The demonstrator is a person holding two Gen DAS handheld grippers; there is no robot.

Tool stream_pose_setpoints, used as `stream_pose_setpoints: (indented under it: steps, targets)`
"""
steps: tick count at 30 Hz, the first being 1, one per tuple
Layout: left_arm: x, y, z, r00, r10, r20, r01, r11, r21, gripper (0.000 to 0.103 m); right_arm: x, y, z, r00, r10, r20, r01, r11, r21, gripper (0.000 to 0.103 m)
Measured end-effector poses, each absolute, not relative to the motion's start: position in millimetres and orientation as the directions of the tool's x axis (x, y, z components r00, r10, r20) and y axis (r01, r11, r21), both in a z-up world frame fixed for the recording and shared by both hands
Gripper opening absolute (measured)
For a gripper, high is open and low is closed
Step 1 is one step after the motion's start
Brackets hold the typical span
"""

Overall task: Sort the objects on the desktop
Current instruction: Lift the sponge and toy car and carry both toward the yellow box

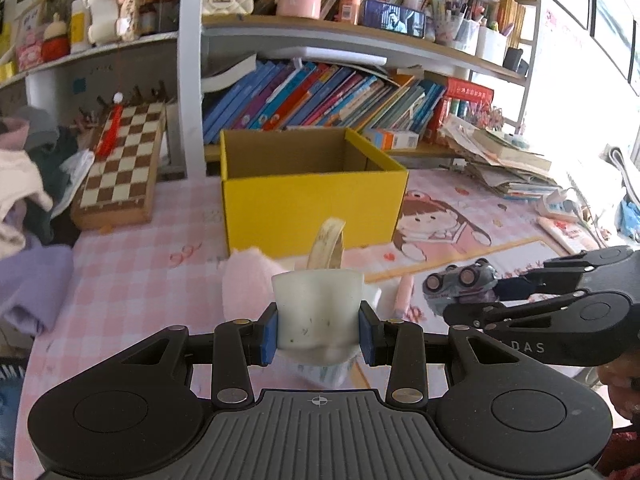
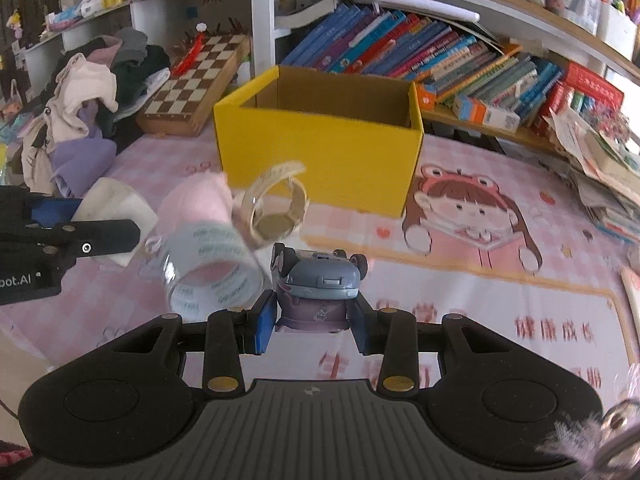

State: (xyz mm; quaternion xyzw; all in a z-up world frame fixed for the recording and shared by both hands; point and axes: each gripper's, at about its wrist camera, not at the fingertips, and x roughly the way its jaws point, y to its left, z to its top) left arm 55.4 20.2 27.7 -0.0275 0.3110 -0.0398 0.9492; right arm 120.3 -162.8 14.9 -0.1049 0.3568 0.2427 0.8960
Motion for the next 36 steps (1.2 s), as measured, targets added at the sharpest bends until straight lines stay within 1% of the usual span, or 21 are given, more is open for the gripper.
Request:
stream_pose_setpoints:
  steps: [13, 21, 31, 36]
  targets:
    - [105, 16, 47, 0.82, -0.057, -0.569, 0.038, 0.998, -0.045, 0.037, 178, -157, 34, 0.61, 0.439, -0.659, -0.59, 0.807, -0.008, 0.036]
    - [135, 17, 72, 0.849, -0.03, -0.528, 0.03, 1.0, -0.009, 0.037, 214, -157, 57, 0.617, 0.491, -0.615, -0.626, 0.78, -0.006, 0.036]
    - [181, 19, 98, 0.869, -0.016, -0.495, 0.036, 0.999, 0.032, 0.037, 273, -150, 93, 0.622, 0.557, -0.551, -0.686, 0.726, -0.041, 0.037]
    - [215, 26, 108, 0.875, 0.002, -0.484, 0.018, 0.999, 0.037, 0.037, 310, -140, 100, 0.624, 0.566, -0.538, -0.708, 0.701, -0.083, 0.037]
